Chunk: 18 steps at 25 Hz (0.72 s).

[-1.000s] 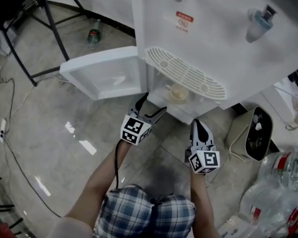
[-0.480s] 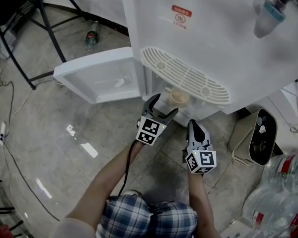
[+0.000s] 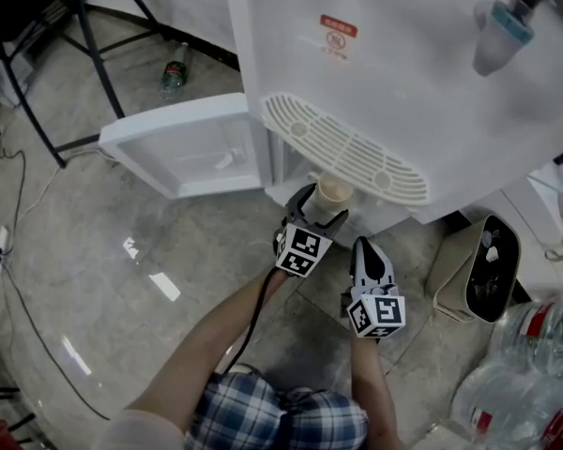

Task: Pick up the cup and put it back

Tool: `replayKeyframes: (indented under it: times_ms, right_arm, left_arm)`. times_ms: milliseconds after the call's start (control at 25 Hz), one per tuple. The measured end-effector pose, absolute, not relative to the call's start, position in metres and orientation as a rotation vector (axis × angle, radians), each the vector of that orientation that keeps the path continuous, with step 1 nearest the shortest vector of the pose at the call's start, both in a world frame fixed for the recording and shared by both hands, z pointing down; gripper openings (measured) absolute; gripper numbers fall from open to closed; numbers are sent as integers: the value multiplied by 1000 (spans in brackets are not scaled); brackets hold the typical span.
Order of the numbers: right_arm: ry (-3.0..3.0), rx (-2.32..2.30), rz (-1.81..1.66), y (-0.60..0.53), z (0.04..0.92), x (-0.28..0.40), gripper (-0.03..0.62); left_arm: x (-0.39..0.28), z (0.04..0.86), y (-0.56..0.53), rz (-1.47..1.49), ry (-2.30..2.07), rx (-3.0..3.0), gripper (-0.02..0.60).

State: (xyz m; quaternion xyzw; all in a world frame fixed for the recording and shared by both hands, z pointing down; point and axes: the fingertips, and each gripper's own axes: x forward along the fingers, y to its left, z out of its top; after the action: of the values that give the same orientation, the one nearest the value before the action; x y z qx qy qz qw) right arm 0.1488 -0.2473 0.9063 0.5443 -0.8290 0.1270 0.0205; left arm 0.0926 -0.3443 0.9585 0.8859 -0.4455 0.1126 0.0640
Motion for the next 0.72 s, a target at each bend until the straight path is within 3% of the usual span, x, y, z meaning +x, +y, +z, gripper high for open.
replayKeyframes:
  times_ms: [720]
  right_arm:
    - [-2569, 1690, 403, -250, 910, 150, 17]
  left_arm:
    - [99, 970, -370, 317, -1417, 2567, 374]
